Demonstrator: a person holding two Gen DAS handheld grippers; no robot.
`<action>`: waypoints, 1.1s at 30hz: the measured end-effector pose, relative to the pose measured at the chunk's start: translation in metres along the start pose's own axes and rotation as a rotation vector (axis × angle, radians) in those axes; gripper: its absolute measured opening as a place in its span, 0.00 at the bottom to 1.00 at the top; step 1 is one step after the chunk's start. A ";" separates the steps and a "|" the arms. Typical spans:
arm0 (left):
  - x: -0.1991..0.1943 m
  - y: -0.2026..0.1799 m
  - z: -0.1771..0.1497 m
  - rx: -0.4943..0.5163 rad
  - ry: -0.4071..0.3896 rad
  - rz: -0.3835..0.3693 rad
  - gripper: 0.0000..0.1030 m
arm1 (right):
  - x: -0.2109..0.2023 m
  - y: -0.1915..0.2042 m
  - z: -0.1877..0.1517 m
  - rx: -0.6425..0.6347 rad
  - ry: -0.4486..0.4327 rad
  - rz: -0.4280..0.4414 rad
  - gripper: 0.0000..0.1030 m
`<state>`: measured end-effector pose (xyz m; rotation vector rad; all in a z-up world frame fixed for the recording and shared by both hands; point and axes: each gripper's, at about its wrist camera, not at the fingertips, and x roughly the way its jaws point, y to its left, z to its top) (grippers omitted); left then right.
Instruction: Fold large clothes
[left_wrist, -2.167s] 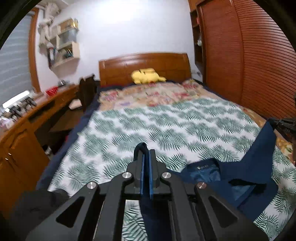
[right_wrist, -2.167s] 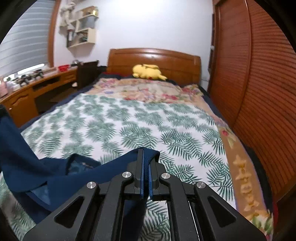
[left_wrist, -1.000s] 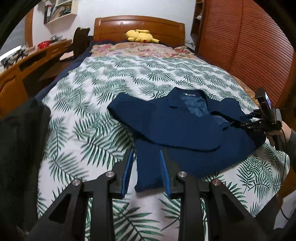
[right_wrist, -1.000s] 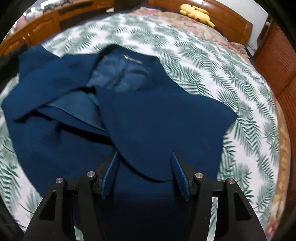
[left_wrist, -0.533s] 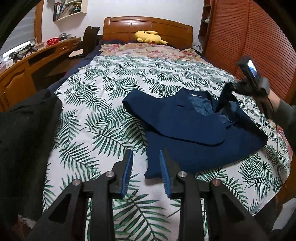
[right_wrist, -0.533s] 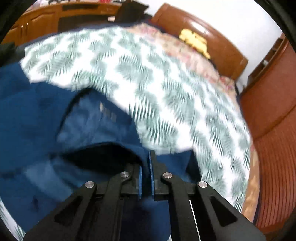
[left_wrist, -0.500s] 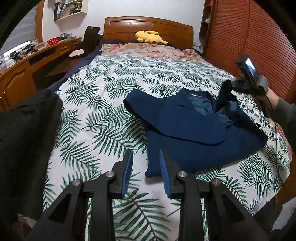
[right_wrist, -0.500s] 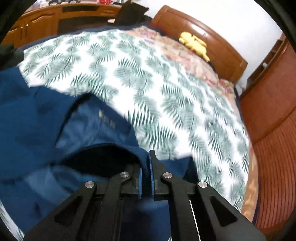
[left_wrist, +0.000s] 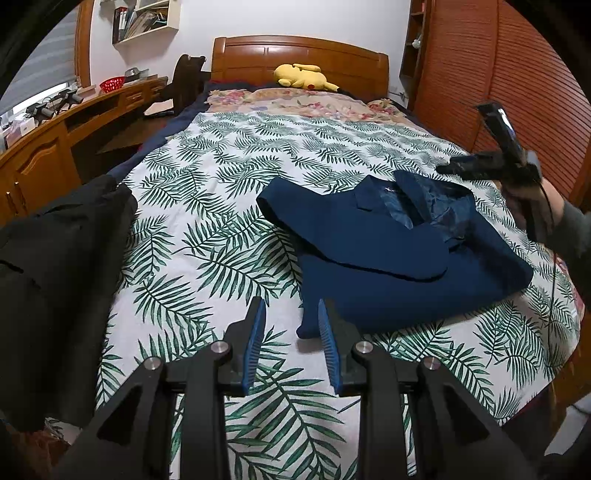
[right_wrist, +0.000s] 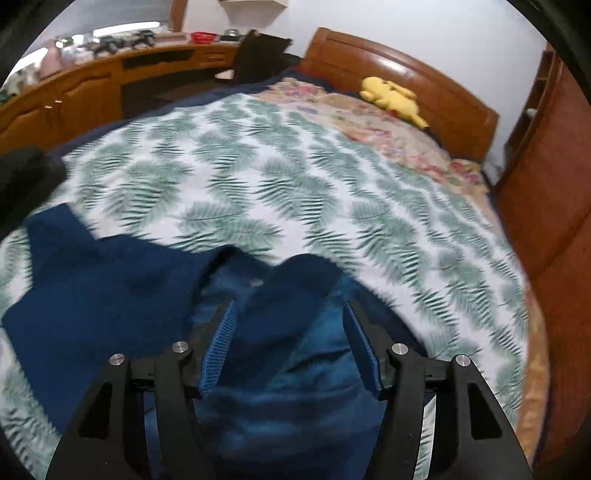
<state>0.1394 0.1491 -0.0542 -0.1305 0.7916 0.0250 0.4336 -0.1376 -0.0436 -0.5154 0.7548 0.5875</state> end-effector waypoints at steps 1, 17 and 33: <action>0.000 0.000 0.000 -0.001 -0.001 -0.001 0.27 | -0.003 0.009 -0.004 -0.012 0.002 0.026 0.59; -0.017 0.008 -0.002 -0.019 -0.044 0.026 0.27 | -0.004 0.154 -0.059 -0.153 0.074 0.324 0.59; -0.015 0.011 -0.013 -0.026 -0.017 0.014 0.27 | 0.015 0.152 -0.044 -0.269 0.115 0.256 0.04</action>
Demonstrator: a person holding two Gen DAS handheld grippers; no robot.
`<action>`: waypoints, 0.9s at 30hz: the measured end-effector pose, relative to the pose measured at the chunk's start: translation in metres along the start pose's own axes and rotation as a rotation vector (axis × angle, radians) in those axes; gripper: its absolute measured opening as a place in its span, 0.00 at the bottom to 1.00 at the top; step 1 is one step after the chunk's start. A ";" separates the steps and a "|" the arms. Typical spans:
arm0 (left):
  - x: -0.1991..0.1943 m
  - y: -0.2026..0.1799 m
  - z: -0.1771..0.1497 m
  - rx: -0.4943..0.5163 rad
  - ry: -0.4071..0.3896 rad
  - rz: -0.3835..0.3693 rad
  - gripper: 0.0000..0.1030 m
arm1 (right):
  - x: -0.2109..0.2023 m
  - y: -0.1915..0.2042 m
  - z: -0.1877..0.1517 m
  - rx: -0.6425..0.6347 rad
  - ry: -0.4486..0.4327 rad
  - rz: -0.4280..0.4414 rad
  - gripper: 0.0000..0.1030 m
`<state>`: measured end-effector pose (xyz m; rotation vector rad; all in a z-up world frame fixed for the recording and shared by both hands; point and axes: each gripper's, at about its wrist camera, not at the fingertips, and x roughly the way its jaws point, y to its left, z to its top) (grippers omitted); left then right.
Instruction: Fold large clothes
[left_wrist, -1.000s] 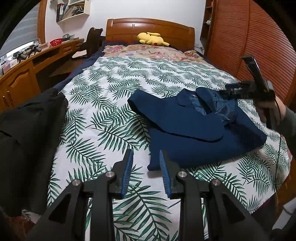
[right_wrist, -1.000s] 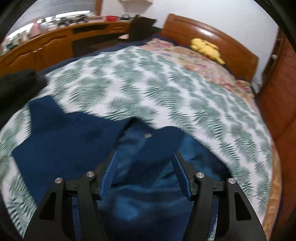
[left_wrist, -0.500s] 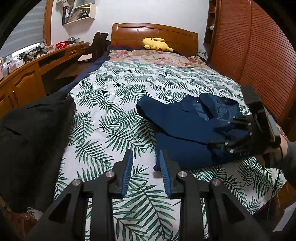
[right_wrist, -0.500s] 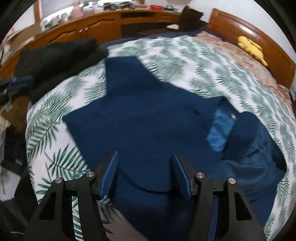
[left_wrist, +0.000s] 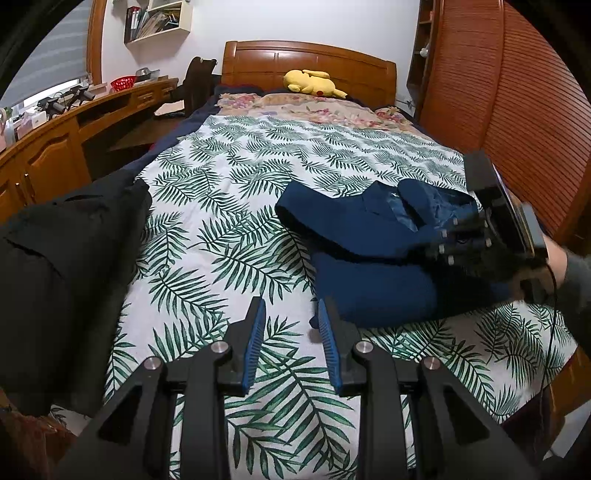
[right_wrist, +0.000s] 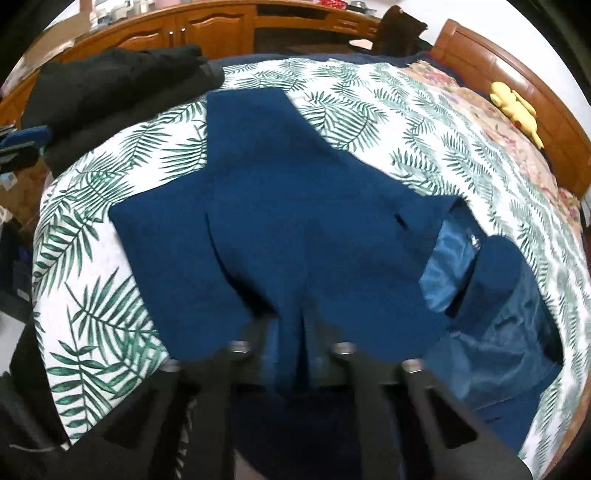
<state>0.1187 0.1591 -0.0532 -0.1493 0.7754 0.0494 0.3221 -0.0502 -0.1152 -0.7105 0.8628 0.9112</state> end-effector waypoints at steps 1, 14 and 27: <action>0.000 -0.001 -0.001 0.003 0.002 0.000 0.27 | -0.001 -0.006 0.005 -0.012 0.003 -0.032 0.04; 0.012 -0.008 -0.004 0.010 0.034 -0.006 0.27 | 0.003 -0.128 0.093 0.012 -0.026 -0.408 0.04; 0.030 -0.019 -0.001 0.027 0.053 -0.050 0.27 | -0.001 -0.092 0.042 0.127 -0.054 -0.165 0.54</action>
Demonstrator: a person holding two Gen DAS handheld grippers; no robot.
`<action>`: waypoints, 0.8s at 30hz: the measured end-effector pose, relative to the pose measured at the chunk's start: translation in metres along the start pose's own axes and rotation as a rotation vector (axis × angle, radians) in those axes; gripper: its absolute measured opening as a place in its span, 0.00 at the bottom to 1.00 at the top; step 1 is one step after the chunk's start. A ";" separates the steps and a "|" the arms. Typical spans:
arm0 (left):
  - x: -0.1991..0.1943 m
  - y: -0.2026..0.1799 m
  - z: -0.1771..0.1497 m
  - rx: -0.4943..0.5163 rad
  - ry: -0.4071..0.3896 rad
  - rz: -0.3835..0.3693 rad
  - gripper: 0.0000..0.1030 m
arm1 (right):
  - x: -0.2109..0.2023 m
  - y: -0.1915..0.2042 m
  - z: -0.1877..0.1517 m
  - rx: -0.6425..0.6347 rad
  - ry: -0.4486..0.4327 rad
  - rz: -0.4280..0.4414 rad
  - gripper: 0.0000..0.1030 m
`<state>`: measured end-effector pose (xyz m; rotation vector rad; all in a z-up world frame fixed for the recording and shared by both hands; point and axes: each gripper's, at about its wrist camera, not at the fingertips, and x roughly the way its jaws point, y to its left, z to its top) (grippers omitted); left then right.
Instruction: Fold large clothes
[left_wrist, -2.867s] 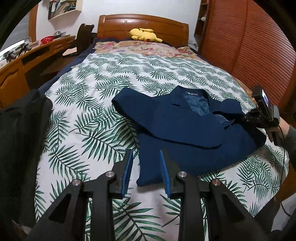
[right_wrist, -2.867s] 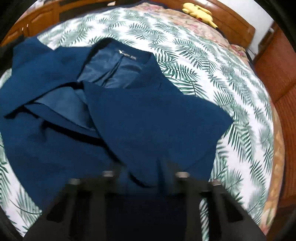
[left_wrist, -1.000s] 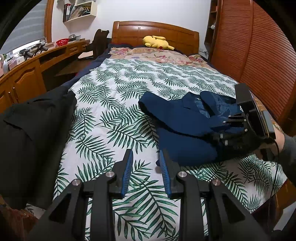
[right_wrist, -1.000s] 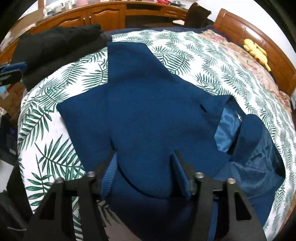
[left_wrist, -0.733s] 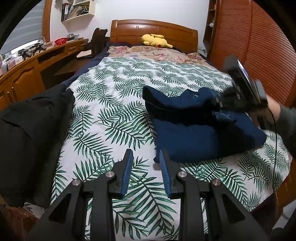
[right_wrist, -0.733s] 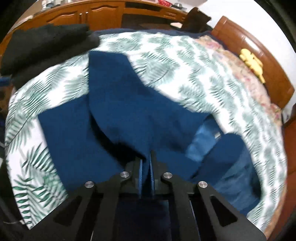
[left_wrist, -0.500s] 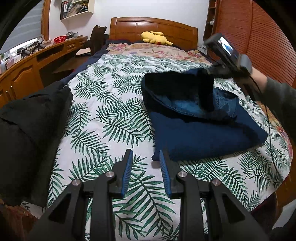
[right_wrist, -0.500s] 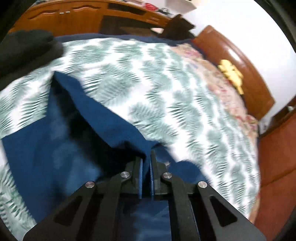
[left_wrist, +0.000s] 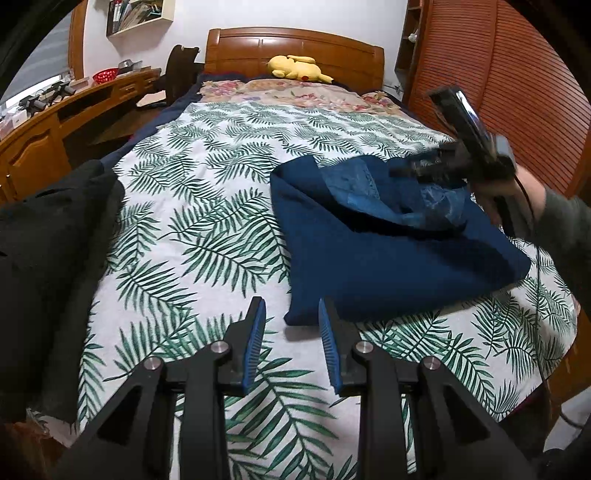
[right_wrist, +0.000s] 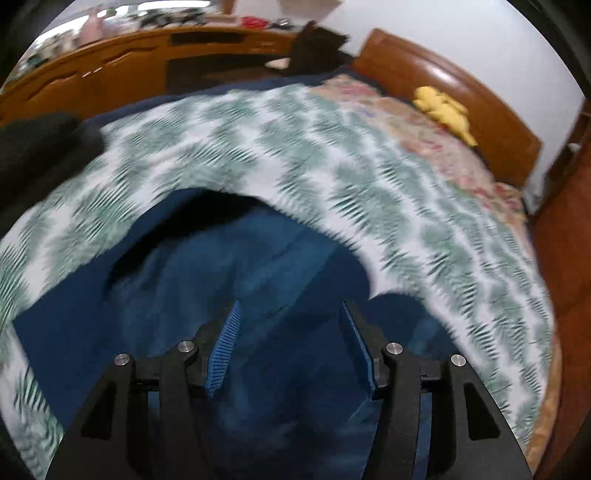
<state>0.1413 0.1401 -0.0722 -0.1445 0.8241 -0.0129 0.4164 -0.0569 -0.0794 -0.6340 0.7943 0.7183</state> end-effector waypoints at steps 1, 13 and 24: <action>0.001 -0.001 0.000 0.001 0.000 -0.004 0.27 | -0.001 0.011 -0.010 -0.007 0.015 0.044 0.54; 0.015 -0.015 0.002 0.015 0.023 -0.023 0.27 | 0.017 0.057 -0.047 -0.098 0.104 0.129 0.49; 0.016 -0.019 -0.001 0.027 0.048 0.002 0.27 | 0.037 -0.019 0.042 -0.092 -0.031 -0.159 0.00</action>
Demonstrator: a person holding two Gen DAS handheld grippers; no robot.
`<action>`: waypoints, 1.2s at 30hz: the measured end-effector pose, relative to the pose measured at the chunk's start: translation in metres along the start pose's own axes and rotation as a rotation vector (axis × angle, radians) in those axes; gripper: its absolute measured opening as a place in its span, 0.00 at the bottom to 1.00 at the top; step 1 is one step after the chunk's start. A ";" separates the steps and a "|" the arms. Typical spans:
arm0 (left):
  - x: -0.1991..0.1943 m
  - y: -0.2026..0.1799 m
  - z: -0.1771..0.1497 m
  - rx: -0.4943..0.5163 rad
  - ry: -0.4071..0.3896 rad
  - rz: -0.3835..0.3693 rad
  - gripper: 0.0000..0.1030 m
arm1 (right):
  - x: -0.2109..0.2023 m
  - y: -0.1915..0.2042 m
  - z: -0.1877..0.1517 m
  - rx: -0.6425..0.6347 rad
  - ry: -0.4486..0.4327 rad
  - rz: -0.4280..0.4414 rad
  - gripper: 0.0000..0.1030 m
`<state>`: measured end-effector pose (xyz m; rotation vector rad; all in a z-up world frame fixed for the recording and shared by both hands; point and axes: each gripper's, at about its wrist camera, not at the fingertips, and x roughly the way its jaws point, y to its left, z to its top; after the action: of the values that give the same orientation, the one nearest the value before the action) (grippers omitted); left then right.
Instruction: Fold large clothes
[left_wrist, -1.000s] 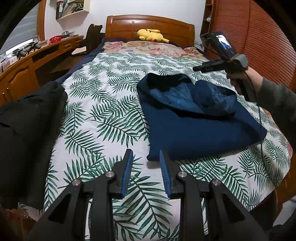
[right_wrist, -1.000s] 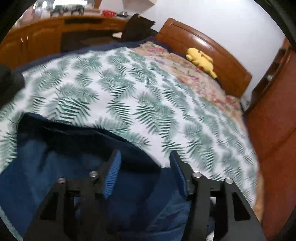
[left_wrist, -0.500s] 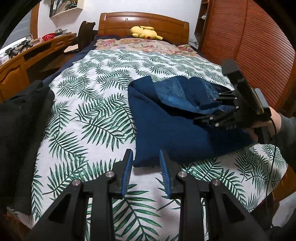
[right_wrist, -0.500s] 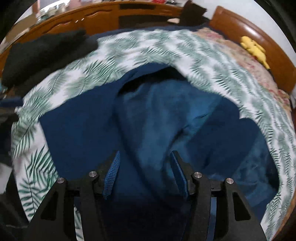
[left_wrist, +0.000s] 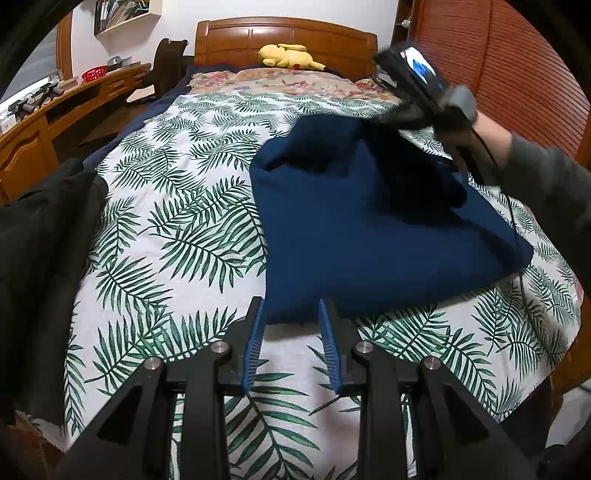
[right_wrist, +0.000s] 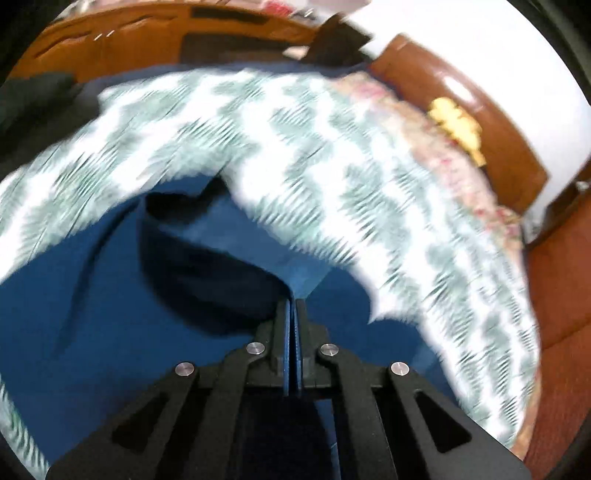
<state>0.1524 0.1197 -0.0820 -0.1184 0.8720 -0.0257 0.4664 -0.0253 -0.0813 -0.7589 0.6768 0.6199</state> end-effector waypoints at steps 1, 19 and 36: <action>0.001 0.000 0.000 0.001 0.002 0.001 0.27 | 0.000 -0.008 0.008 0.012 -0.027 -0.037 0.00; 0.021 -0.013 0.021 0.018 -0.004 -0.086 0.27 | -0.055 -0.126 -0.128 0.290 0.020 -0.095 0.50; 0.040 -0.059 0.057 0.104 -0.016 -0.108 0.27 | -0.060 -0.116 -0.210 0.466 0.046 0.157 0.50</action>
<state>0.2235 0.0640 -0.0692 -0.0681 0.8460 -0.1709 0.4438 -0.2704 -0.1037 -0.2893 0.8892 0.5595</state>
